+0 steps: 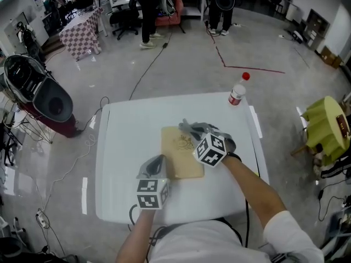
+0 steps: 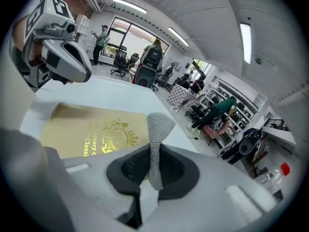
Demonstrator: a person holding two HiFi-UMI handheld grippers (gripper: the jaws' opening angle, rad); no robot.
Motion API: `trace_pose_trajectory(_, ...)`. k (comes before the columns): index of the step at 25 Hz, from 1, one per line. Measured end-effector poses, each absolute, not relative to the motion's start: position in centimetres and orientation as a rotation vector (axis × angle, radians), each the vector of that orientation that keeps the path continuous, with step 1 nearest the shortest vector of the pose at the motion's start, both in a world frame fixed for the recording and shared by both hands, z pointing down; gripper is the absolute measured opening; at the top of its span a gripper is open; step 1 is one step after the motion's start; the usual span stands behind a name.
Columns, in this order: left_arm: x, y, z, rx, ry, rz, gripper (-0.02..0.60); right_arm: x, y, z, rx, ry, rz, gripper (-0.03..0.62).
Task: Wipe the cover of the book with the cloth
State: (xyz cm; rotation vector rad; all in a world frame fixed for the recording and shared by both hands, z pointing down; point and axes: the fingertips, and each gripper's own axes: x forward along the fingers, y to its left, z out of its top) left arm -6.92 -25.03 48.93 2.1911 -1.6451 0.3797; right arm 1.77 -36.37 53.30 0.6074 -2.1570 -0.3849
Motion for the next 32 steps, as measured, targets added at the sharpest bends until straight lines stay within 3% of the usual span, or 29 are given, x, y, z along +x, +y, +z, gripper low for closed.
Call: trace_pose_trajectory(32,-5.6,-22.9,49.0,2.258,-1.535,0.385,0.006,2.5,-20.9,51.6,0.483,-2.272,-0.232,0.028)
